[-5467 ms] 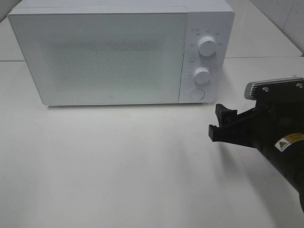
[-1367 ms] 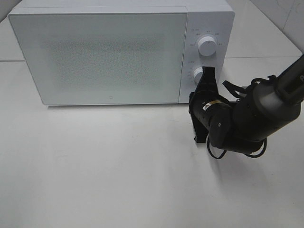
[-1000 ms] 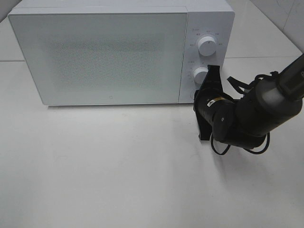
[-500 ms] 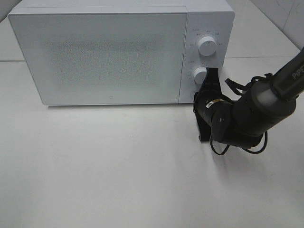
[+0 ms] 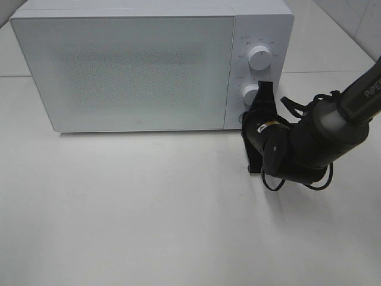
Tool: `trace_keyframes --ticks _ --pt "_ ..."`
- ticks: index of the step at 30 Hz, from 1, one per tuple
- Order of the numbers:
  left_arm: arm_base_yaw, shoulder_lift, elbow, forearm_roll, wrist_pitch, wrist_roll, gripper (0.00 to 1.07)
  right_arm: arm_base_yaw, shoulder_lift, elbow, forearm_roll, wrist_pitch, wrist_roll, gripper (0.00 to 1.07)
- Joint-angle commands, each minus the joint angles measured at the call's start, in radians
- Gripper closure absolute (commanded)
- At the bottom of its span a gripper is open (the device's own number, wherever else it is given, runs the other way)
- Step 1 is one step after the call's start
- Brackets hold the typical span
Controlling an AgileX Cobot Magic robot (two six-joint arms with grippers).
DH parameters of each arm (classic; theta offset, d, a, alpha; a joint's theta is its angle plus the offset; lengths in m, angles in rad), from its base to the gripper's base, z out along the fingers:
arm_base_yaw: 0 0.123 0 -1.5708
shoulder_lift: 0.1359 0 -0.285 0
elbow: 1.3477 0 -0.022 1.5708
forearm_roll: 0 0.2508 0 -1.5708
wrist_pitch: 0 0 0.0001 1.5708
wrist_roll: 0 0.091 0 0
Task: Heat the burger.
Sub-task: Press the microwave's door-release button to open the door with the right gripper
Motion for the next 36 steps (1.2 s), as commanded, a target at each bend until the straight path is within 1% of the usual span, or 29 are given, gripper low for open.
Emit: trace_keyframes --ticks 1,8,9,10,11,18,20,36 --pt "0.002 -0.004 0.003 0.002 -0.009 0.001 0.09 -0.010 0.004 -0.025 -0.010 -0.030 -0.011 1.07" --pt "0.002 -0.004 0.003 0.002 -0.009 0.001 0.09 -0.010 0.024 -0.079 -0.016 -0.045 -0.012 1.07" --pt "0.002 -0.004 0.003 0.002 -0.009 0.001 0.09 -0.010 0.024 -0.089 -0.013 -0.089 -0.021 1.07" --pt "0.002 -0.004 0.003 0.002 -0.009 0.001 0.09 -0.010 0.024 -0.089 -0.013 -0.089 -0.021 1.07" --pt "0.002 -0.004 0.003 0.002 -0.009 0.001 0.09 -0.010 0.024 -0.099 -0.011 -0.146 -0.030 1.07" --pt "0.002 -0.004 0.003 0.002 -0.009 0.001 0.09 -0.022 0.031 -0.151 0.009 -0.186 -0.063 1.07" --pt "0.002 -0.004 0.003 0.002 -0.009 0.001 0.09 -0.022 0.039 -0.169 0.009 -0.229 -0.068 1.07" --pt "0.002 -0.004 0.003 0.002 -0.009 0.001 0.09 -0.022 0.021 -0.157 0.010 -0.204 -0.078 1.07"
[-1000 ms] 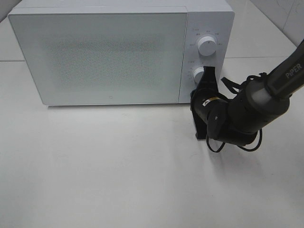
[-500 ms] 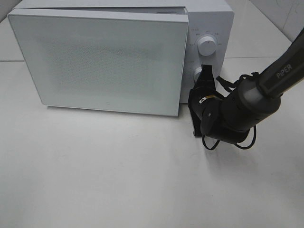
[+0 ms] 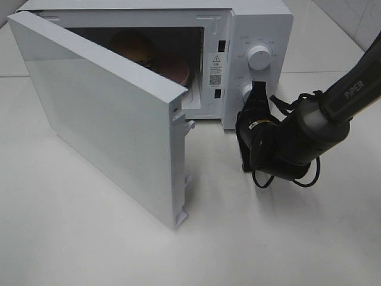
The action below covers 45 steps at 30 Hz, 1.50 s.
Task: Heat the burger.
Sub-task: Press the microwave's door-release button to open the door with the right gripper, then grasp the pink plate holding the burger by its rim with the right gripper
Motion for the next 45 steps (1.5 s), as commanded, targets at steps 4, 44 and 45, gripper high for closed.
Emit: trace_keyframes --ticks 4,44,45 --pt "0.002 -0.004 0.003 0.002 -0.009 0.001 0.09 -0.032 -0.045 -0.037 -0.087 -0.169 -0.015 1.07" --pt "0.002 -0.004 0.003 0.002 -0.009 0.001 0.09 -0.033 -0.481 0.177 -0.159 0.702 -0.808 1.04" --pt "0.002 -0.004 0.003 0.002 -0.009 0.001 0.09 -0.033 -0.505 0.177 -0.179 0.759 -0.872 1.04"
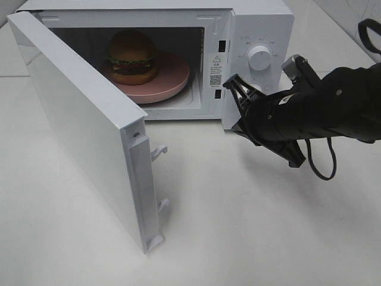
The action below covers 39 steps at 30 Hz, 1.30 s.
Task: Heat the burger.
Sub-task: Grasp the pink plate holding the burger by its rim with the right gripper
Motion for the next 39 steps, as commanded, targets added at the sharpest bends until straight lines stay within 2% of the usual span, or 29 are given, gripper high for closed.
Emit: trace_keyframes --ticks 1,6,8,12,13,18,19,23,25,26,27,29,31,32,34,35,36,38,39 --pt "0.002 -0.004 0.003 0.002 -0.009 0.001 0.09 -0.005 -0.039 0.001 -0.031 0.082 -0.116 1.04" --pt "0.002 -0.004 0.003 0.002 -0.009 0.001 0.09 -0.005 -0.096 -0.010 -0.120 0.234 -0.221 1.03" --pt "0.002 -0.004 0.003 0.002 -0.009 0.001 0.09 -0.005 -0.121 -0.041 -0.205 0.357 -0.257 1.03" --pt "0.002 -0.004 0.003 0.002 -0.009 0.001 0.09 -0.005 -0.131 -0.082 -0.275 0.473 -0.296 1.03" --pt "0.002 -0.004 0.003 0.002 -0.009 0.001 0.09 -0.005 -0.131 -0.119 -0.315 0.566 -0.337 1.02" --pt "0.002 -0.004 0.003 0.002 -0.009 0.001 0.09 -0.005 -0.131 -0.179 -0.346 0.719 -0.482 1.02" --pt "0.002 -0.004 0.003 0.002 -0.009 0.001 0.09 -0.005 -0.131 -0.204 -0.350 0.781 -0.592 1.01" --pt "0.002 -0.004 0.003 0.002 -0.009 0.001 0.09 -0.005 -0.131 -0.239 -0.372 0.858 -0.749 1.01" --pt "0.002 -0.004 0.003 0.002 -0.009 0.001 0.09 -0.005 -0.131 -0.252 -0.413 0.923 -0.932 1.00" --pt "0.002 -0.004 0.003 0.002 -0.009 0.001 0.09 -0.005 -0.131 -0.252 -0.413 0.923 -0.932 1.00" --pt "0.002 -0.004 0.003 0.002 -0.009 0.001 0.09 -0.005 -0.131 -0.252 -0.431 0.946 -1.081 1.00" --pt "0.002 -0.004 0.003 0.002 -0.009 0.001 0.09 -0.005 -0.131 -0.252 -0.439 0.956 -1.156 1.00" --pt "0.002 -0.004 0.003 0.002 -0.009 0.001 0.09 -0.005 -0.131 -0.252 -0.439 0.963 -1.355 1.00" --pt "0.002 -0.004 0.003 0.002 -0.009 0.001 0.09 -0.005 -0.131 -0.252 -0.439 0.963 -1.355 1.00" --pt "0.002 -0.004 0.003 0.002 -0.009 0.001 0.09 -0.005 -0.131 -0.252 -0.442 0.961 -1.548 1.00" --pt "0.002 -0.004 0.003 0.002 -0.009 0.001 0.09 -0.005 -0.131 -0.252 -0.442 0.961 -1.548 1.00" --pt "0.002 -0.004 0.003 0.002 -0.009 0.001 0.09 -0.005 -0.131 -0.252 -0.443 0.957 -1.680 0.99" --pt "0.002 -0.004 0.003 0.002 -0.009 0.001 0.09 -0.005 -0.131 -0.252 -0.443 0.956 -1.753 0.99" --pt "0.002 -0.004 0.003 0.002 -0.009 0.001 0.09 -0.005 -0.131 -0.252 -0.443 0.956 -1.872 0.98"
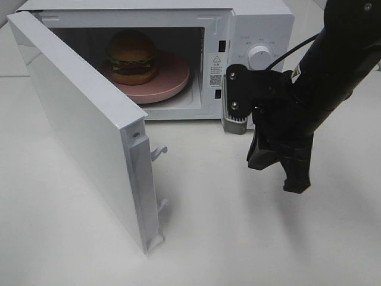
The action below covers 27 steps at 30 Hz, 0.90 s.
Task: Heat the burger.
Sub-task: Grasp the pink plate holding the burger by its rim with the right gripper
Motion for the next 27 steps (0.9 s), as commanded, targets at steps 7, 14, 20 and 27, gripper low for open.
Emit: trace_keyframes --ticks 7,14,20,27 --pt "0.002 -0.004 0.003 0.002 -0.009 0.001 0.09 -0.002 -0.010 -0.005 -0.086 -0.030 -0.353 0.78" --pt "0.002 -0.004 0.003 0.002 -0.009 0.001 0.09 -0.002 -0.010 -0.012 -0.107 -0.082 -0.270 0.38" --pt "0.002 -0.004 0.003 0.002 -0.009 0.001 0.09 -0.002 -0.010 -0.013 -0.107 -0.155 -0.205 0.16" --pt "0.002 -0.004 0.003 0.002 -0.009 0.001 0.09 0.011 0.003 -0.033 -0.143 -0.224 -0.200 0.17"
